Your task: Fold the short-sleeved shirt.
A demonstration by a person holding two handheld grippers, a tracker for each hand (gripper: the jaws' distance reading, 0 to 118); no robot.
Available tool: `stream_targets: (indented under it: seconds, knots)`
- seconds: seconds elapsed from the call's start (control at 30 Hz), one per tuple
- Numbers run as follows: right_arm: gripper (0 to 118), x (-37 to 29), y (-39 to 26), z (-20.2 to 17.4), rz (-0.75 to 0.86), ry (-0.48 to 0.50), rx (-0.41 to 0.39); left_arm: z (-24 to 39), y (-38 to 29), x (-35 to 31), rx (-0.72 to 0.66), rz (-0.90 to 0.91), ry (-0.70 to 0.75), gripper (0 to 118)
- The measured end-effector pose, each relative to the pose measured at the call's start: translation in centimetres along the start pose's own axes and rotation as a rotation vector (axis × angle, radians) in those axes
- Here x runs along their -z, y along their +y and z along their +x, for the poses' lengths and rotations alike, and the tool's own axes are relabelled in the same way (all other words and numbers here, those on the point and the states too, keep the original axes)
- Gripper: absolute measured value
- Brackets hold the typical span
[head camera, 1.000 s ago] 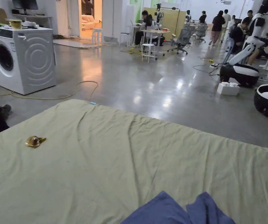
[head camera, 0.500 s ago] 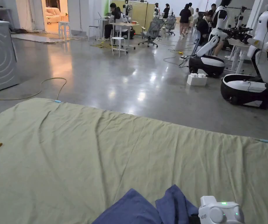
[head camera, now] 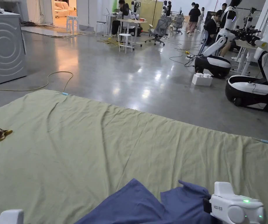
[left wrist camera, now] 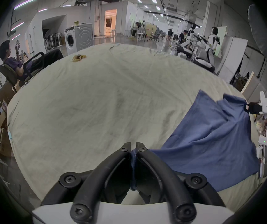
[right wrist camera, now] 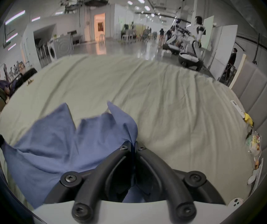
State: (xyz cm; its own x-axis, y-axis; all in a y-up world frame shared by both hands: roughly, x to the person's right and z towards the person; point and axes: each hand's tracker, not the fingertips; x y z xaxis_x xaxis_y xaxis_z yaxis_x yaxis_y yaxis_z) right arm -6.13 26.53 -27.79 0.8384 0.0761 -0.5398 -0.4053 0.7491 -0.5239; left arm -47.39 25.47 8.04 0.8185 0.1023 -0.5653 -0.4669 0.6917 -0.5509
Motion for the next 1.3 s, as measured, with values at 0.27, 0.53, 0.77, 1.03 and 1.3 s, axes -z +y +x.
stream_targets:
  seconds: [0.27, 0.53, 0.77, 1.03, 1.3]
  knots:
    - [3, -13.2, 3.5, 1.2, 0.234, -0.073, 0.056, 1.6, 5.6, -4.6, 0.002, 0.225, -0.108, 5]
    - [4, -22.8, 8.5, 5.8, 0.46, -0.182, 0.106, 5.0, 15.0, -9.6, 0.051, 0.396, -0.17, 5]
    - [3, -27.7, 12.9, 9.4, 0.547, -0.292, 0.11, 8.1, 23.9, -13.2, 0.093, 0.487, -0.233, 5]
    - [4, -29.8, 17.9, 10.0, 0.631, -0.381, 0.062, 11.7, 32.0, -15.1, 0.134, 0.522, -0.241, 5]
    - [4, -29.0, 24.6, 11.3, 0.656, -0.437, 0.043, 14.8, 37.2, -16.2, 0.175, 0.558, -0.211, 5]
